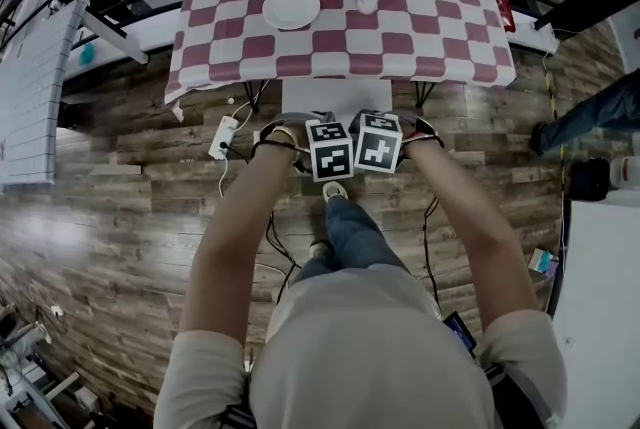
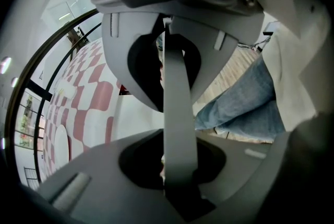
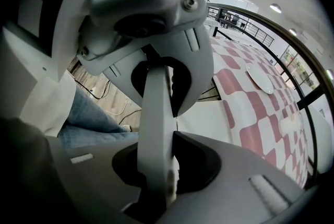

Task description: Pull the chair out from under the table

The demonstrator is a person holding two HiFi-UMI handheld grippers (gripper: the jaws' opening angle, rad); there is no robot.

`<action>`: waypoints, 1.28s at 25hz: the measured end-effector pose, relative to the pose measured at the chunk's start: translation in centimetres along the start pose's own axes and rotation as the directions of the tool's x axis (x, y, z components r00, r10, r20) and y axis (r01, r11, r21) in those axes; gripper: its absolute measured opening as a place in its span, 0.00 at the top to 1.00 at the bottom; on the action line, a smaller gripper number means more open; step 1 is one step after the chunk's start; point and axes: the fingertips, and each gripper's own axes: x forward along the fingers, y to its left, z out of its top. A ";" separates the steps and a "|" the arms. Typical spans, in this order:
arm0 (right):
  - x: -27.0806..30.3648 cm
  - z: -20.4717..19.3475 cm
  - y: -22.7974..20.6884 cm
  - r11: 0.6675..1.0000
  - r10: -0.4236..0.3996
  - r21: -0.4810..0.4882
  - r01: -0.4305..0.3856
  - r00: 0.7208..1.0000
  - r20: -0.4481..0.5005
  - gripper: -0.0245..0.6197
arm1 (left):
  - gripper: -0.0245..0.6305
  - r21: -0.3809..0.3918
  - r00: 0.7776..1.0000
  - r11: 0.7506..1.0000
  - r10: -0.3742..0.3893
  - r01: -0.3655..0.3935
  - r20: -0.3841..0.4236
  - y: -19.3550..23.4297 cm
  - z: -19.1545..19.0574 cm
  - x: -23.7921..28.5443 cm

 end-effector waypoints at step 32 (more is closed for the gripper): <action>-0.2 0.4 5.7 0.998 0.068 -0.013 -0.068 0.997 -0.027 0.84 | 0.84 -0.027 0.999 0.999 -0.031 0.032 0.016 -5.5 0.0 -0.9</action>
